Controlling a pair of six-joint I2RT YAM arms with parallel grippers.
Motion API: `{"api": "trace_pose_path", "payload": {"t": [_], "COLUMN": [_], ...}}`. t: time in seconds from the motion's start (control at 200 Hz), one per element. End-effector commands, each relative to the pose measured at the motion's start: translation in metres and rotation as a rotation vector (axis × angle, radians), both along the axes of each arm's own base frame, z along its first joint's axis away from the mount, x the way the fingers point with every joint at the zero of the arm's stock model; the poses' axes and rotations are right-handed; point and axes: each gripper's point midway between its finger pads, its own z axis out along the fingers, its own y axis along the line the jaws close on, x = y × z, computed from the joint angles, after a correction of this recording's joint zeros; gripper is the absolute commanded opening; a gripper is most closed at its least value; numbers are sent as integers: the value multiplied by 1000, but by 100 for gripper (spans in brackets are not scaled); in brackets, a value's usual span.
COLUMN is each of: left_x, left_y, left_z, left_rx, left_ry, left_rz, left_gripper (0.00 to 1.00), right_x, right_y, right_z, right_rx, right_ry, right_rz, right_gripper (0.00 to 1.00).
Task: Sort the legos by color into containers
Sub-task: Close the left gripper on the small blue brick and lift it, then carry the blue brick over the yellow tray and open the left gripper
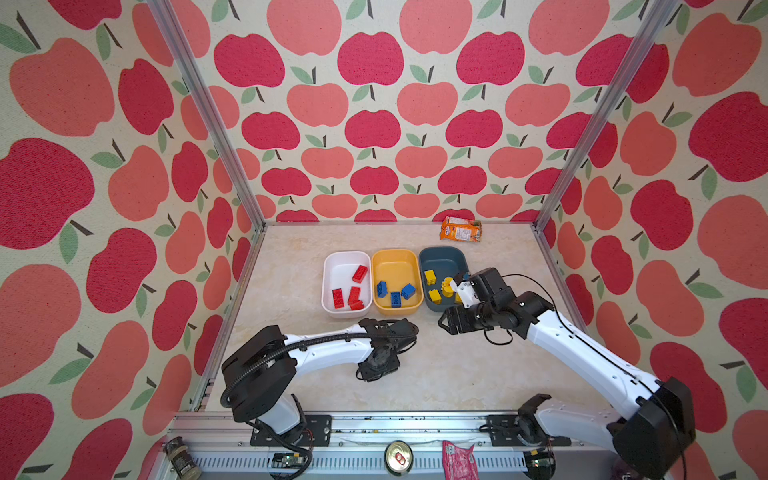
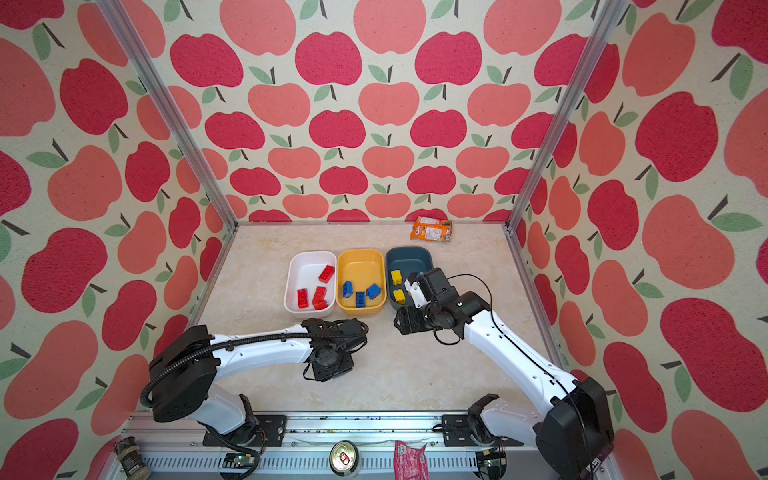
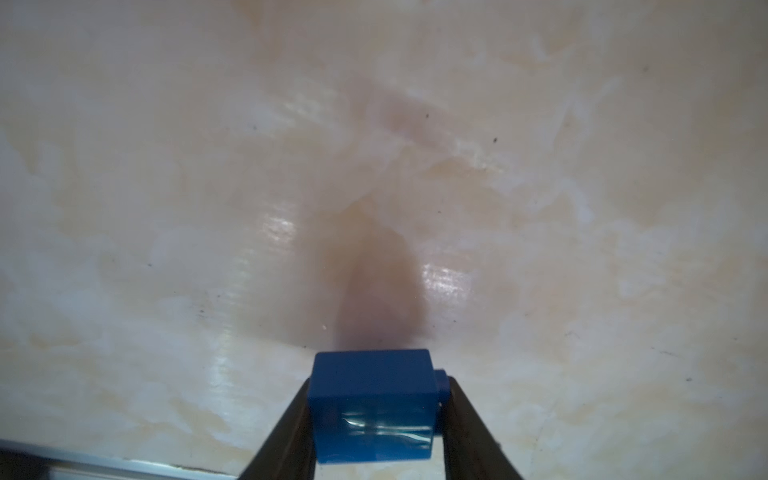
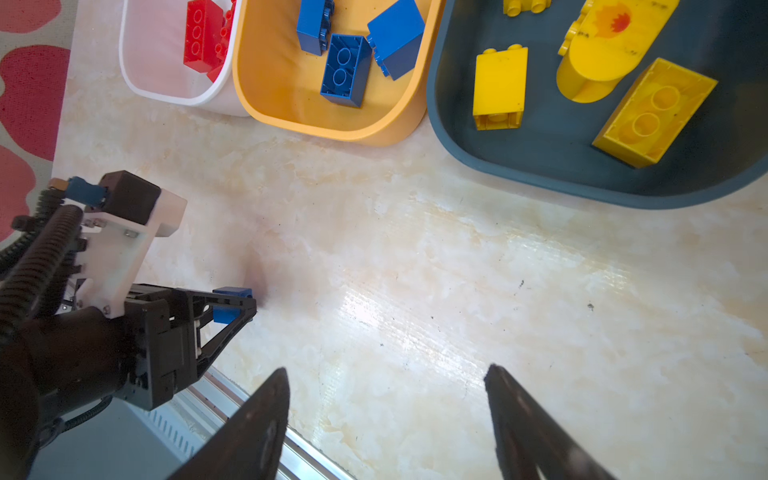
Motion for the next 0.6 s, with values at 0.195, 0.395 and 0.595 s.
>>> {"api": "trace_pose_path", "payload": {"t": [0.195,0.395,0.595], "left_x": [40,73,110], "left_y": [8,6,2], "left_z": [55,85,110], "left_rx": [10,-27,-70], "left_ry": [-108,-162,-209], "left_rz": [-48,-90,-141], "left_gripper": [37,38,39], "right_x": [-6,-8,-9], "right_y": [-5,-6,-12], "right_z": [-4,-9,-15], "right_rx": [30,32,23], "right_ry": [28,51,63], "right_rz": [-42,-69,-110], "right_gripper": [80,82,88]}}
